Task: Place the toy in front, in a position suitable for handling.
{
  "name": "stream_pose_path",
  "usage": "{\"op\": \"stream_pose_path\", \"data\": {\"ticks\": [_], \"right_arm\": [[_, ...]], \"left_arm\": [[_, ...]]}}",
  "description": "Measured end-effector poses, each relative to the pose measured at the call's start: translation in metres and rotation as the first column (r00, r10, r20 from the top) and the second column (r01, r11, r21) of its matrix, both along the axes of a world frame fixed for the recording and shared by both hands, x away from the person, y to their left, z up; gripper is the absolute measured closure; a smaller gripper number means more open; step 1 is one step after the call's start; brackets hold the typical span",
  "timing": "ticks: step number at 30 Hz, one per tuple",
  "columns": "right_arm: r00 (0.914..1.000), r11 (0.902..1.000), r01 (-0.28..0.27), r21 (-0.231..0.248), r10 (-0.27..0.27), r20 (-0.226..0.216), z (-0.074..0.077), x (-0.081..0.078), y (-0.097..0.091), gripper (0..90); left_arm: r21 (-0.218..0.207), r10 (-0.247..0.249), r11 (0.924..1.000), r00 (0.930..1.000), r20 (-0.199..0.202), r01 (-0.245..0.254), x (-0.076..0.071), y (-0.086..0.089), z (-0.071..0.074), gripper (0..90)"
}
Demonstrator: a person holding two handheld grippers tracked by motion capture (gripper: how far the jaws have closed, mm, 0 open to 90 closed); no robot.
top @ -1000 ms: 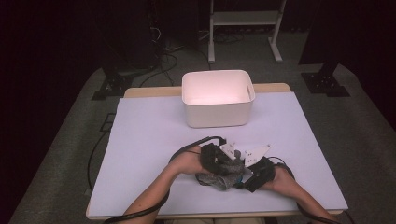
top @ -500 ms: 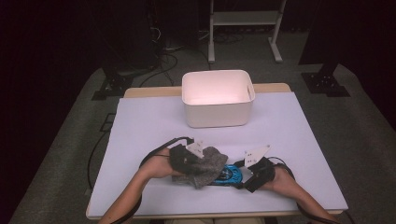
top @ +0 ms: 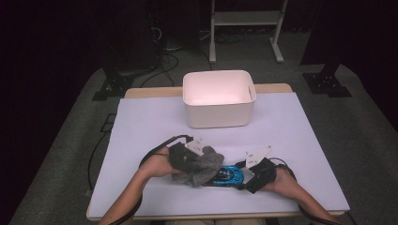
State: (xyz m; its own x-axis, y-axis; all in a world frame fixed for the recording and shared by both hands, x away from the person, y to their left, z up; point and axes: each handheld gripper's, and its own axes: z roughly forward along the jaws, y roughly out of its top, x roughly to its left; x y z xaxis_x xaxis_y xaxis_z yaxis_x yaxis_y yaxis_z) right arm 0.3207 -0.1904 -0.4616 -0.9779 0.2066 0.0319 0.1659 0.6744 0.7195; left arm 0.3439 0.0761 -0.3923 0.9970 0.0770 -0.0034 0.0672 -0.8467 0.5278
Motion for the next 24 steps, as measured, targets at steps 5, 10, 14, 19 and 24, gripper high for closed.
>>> {"op": "stream_pose_path", "data": {"ticks": [5,10,14,19,24], "right_arm": [[1.0,1.0,-0.004,0.002,0.004,0.003,0.0,0.0,0.0,21.2],[1.0,1.0,-0.001,0.003,0.001,-0.001,0.0,0.0,0.0,21.2],[0.9999,1.0,0.0,0.009,0.0,-0.011,0.0,0.0,0.0,21.1],[0.9978,0.9982,0.055,0.022,-0.054,-0.04,0.0,-0.004,0.002,21.2],[0.9997,0.9997,0.02,0.014,-0.02,-0.01,-0.001,-0.003,0.001,21.4]], "left_arm": [[0.013,-0.065,0.9978,0.9978,-0.008,0.065,0.006,-0.043,-0.004,78.3],[0.025,-0.11,0.9936,0.9939,-0.01,0.11,0.008,-0.075,-0.003,78.4],[0.058,-0.168,0.9841,0.9858,-0.009,0.168,-0.001,-0.103,-0.007,78.3],[0.074,-0.224,0.9718,0.9746,-0.015,0.224,-0.012,-0.128,-0.012,78.3],[0.042,-0.209,0.9767,0.9774,-0.03,0.21,-0.01,-0.122,-0.014,78.5]]}}
